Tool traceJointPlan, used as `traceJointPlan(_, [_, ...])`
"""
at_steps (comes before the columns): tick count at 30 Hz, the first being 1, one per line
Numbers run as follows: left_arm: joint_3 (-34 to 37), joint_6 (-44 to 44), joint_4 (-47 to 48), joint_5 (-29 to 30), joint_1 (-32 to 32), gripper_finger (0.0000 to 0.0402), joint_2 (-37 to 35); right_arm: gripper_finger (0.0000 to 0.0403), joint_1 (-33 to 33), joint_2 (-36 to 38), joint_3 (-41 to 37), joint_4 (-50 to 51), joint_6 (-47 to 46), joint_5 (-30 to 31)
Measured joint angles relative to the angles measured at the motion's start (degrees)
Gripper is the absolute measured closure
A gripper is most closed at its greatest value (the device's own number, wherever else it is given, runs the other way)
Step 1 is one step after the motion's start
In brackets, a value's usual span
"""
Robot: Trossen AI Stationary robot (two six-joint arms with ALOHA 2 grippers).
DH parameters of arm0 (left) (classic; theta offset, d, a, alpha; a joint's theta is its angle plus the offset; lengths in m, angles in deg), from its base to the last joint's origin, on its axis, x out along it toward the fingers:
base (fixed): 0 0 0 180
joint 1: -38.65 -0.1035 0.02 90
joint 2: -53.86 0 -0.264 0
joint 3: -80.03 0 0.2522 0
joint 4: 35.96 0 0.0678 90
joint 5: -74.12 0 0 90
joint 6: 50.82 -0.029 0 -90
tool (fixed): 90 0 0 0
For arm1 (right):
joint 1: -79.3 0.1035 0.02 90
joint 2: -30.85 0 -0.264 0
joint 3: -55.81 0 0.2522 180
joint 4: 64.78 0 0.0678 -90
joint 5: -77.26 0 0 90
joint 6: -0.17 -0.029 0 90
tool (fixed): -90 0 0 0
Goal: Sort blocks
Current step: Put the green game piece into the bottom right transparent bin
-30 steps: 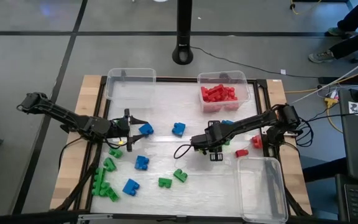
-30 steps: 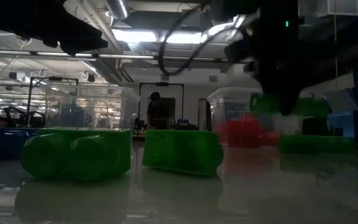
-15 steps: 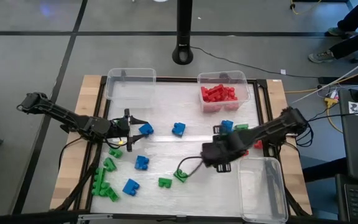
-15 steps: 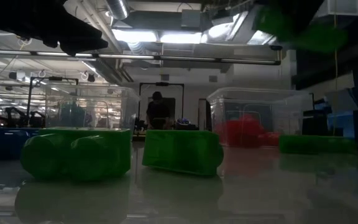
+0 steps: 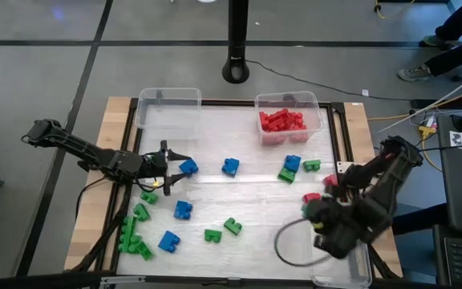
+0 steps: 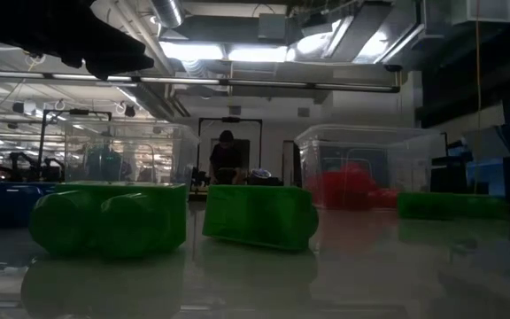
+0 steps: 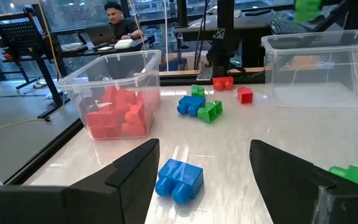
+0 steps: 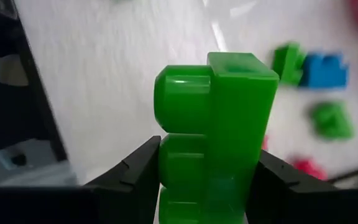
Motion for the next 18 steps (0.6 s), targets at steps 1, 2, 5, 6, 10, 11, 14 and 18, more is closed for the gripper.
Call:
traceJointPlan(1, [0.0,-0.2,0.0,0.0,0.0,0.0163,0.0,0.023,1.7,0.0,-1.1,-0.1,-3.1,-0.7])
traceJointPlan(2, [0.0,-0.2,0.0,0.0,0.0,0.0163,0.0,0.0228,3.3,0.0,-2.4,0.0,-6.2,-1.7])
traceJointPlan(5, [0.0,-0.2,0.0,0.0,0.0,0.0163,0.0,0.0218,7.5,0.0,-6.8,0.0,-14.7,-3.7])
traceJointPlan(6, [0.0,-0.2,-0.1,0.0,0.0,0.0163,0.0,0.0214,8.6,0.0,-8.2,0.0,-17.1,-4.2])
traceJointPlan(10, [0.0,-0.2,-1.0,0.0,0.0,0.0163,0.0,0.0193,10.2,-0.1,-12.6,-0.5,-21.4,-7.9])
traceJointPlan(11, [0.0,-0.3,-1.4,0.0,0.0,0.0163,0.0,0.0188,10.1,-0.1,-13.2,-0.5,-21.4,-9.6])
traceJointPlan(14, [0.0,-0.3,-1.6,0.0,0.0,0.0163,0.0,0.0176,9.2,-0.1,-13.7,-0.6,-20.0,-12.1])
traceJointPlan(18, [0.0,-0.3,-2.0,0.0,0.0,0.0163,0.0,0.0166,7.4,0.3,-12.7,-0.5,-16.2,-12.1])
